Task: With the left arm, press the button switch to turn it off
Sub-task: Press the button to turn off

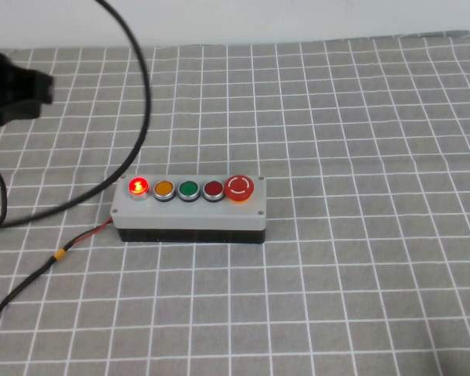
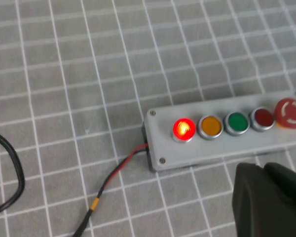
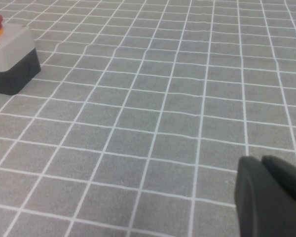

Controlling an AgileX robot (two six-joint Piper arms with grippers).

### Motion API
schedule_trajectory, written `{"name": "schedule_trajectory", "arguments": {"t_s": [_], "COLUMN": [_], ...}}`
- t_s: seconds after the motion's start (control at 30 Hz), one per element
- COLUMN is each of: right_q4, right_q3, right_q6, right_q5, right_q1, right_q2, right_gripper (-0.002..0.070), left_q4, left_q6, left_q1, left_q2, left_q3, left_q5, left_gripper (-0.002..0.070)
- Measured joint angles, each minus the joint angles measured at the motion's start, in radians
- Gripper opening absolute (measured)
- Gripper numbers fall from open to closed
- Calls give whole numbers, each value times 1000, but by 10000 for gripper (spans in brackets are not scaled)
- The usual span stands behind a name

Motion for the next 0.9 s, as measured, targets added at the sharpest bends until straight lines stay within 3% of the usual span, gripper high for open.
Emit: {"name": "schedule_trajectory", "arguments": {"t_s": [0.37,0.9], "right_q4": [0,0], "right_q3": [0,0], "right_q6": [0,0], "right_q5": [0,0], "right_q1": [0,0], "right_q2": [0,0], "right_gripper": [-16,-16], "left_q4": [-22,36], "left_q6": [5,-43], "left_q1": [-4,-103], "left_q2": [311,532], "left_q3": [-157,-161], "left_q5": [149,45], "left_gripper": [-1,-1]}}
